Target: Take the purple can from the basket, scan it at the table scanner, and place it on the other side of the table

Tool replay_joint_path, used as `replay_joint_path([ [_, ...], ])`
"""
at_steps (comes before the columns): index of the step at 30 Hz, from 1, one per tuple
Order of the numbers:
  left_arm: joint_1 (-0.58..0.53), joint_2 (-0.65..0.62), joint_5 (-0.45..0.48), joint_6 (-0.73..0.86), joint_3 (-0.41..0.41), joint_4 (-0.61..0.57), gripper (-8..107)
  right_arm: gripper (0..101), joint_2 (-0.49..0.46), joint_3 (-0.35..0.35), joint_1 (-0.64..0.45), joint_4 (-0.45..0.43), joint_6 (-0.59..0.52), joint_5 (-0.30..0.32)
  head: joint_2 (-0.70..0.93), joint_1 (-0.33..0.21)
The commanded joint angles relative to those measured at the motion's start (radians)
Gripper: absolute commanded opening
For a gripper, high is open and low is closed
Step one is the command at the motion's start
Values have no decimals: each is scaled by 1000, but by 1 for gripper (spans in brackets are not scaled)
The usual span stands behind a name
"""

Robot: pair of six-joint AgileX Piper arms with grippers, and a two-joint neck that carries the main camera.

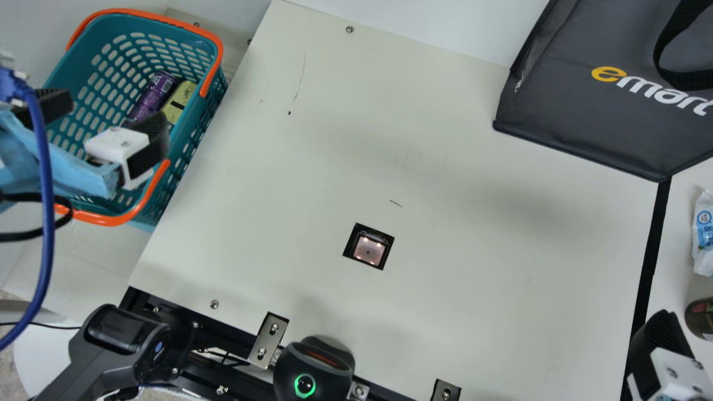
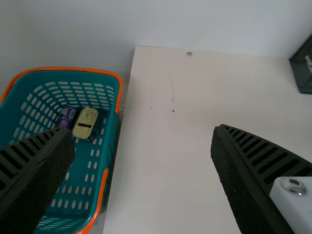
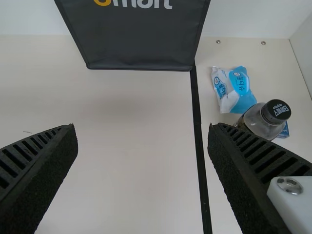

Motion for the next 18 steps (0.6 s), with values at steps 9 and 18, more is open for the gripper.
replay_joint_path([
  [9, 163, 49, -51, -90, 32, 35, 90, 95, 0, 0, 0, 0, 0, 0, 4, -26],
  [18, 334, 103, -103, -55, 57, 6, 90, 95, 0, 0, 0, 0, 0, 0, 4, -26],
])
